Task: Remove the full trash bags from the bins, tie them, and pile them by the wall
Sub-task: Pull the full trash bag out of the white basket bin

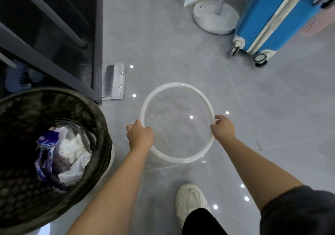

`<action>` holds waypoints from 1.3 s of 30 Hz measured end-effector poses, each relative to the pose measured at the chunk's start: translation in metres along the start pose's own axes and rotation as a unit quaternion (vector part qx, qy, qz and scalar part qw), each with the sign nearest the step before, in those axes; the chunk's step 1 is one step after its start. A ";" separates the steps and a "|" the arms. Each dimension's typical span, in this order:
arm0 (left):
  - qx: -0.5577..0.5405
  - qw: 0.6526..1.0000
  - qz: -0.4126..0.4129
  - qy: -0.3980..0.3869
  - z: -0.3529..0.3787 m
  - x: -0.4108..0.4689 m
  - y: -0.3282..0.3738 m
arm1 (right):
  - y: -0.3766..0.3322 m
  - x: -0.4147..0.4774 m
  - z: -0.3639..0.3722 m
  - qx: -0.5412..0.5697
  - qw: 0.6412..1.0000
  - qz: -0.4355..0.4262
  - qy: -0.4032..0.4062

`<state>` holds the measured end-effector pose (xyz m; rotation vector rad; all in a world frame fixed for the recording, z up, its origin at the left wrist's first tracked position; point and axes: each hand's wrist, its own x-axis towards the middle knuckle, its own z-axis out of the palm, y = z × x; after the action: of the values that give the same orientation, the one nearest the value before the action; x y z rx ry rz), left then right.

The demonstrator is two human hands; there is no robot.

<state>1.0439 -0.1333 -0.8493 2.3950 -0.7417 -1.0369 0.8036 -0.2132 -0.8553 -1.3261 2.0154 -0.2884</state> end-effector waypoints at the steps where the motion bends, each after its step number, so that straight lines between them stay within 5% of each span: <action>1: -0.012 1.000 -0.020 -0.005 0.005 0.004 -0.006 | 0.002 0.003 0.005 -0.003 1.000 0.004 0.003; 15: -0.187 0.974 -0.125 -0.035 0.033 0.036 -0.030 | 0.011 0.032 0.046 -0.037 0.999 0.005 -0.028; 24: -0.204 0.966 -0.103 -0.123 0.035 0.036 -0.040 | 0.008 0.030 0.051 -0.020 0.994 0.035 -0.105; 30: -0.224 0.964 -0.088 -0.109 0.027 0.023 -0.045 | -0.004 0.018 0.047 0.013 0.994 0.024 -0.110; 33: -0.345 0.929 -0.078 -0.109 0.019 0.000 -0.046 | -0.027 -0.004 0.050 0.072 0.989 -0.010 -0.131; 39: -0.514 0.844 -0.132 -0.075 -0.007 -0.046 -0.072 | -0.092 -0.083 0.064 0.170 0.932 -0.041 -0.318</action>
<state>1.0444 -0.0487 -0.8614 1.4807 0.1519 -1.2886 0.9310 -0.1711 -0.8178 -1.0996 1.3022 -0.1978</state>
